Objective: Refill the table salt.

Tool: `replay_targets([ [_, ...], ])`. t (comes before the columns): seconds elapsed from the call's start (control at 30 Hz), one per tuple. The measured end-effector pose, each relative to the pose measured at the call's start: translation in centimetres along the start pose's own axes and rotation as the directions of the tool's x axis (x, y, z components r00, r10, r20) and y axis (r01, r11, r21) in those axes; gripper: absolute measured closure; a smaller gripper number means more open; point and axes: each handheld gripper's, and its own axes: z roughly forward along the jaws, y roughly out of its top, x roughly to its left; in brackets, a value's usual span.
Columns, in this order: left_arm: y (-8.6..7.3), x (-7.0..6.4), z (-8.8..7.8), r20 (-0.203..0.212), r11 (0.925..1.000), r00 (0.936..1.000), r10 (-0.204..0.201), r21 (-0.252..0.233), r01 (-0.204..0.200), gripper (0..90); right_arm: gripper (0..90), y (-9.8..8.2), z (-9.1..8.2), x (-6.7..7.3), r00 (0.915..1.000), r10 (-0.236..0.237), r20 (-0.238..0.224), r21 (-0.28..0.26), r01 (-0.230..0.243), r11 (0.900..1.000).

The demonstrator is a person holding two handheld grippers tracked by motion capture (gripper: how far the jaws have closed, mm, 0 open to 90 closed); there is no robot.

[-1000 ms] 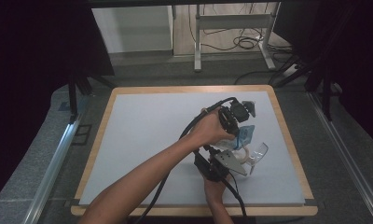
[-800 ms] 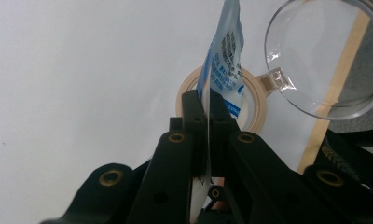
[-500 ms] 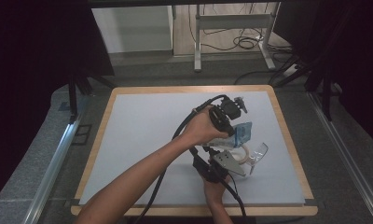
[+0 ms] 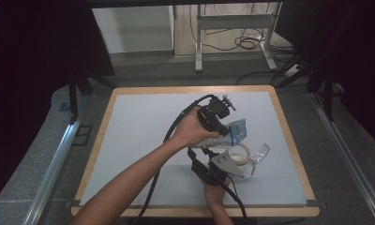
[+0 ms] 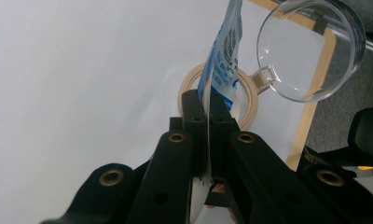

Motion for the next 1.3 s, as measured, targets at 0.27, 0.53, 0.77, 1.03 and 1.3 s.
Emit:
replay_targets([
  [0.27,-1.9,1.0,-1.2,0.015,0.9959,0.9995,-0.028,-0.086,0.029,89.9,49.2,-0.3,-0.1,0.2,0.9998,-0.019,-0.002,0.02,0.019,1.0],
  [0.53,-3.5,1.7,-2.0,0.032,0.9894,0.9987,-0.04,-0.139,0.044,89.9,48.7,-0.5,-0.4,0.4,0.999,-0.042,-0.014,0.04,0.043,0.998],
  [0.77,-5.1,2.6,-2.9,0.046,0.9758,0.9966,-0.069,-0.205,0.077,90.0,47.8,-0.7,-0.8,0.6,0.997,-0.074,-0.025,0.053,0.075,0.996],
  [1.03,-8.7,4.6,-4.3,0.058,0.9373,0.9852,-0.161,-0.304,0.172,90.0,45.7,-1.0,-1.4,0.7,0.9967,-0.068,-0.043,0.081,0.071,0.994],
  [1.3,-13.7,8.1,-5.3,0.042,0.8906,0.9637,-0.264,-0.373,0.26,90.0,45.2,-0.8,-1.9,0.9,0.9931,-0.094,-0.07,0.114,0.102,0.988],
])
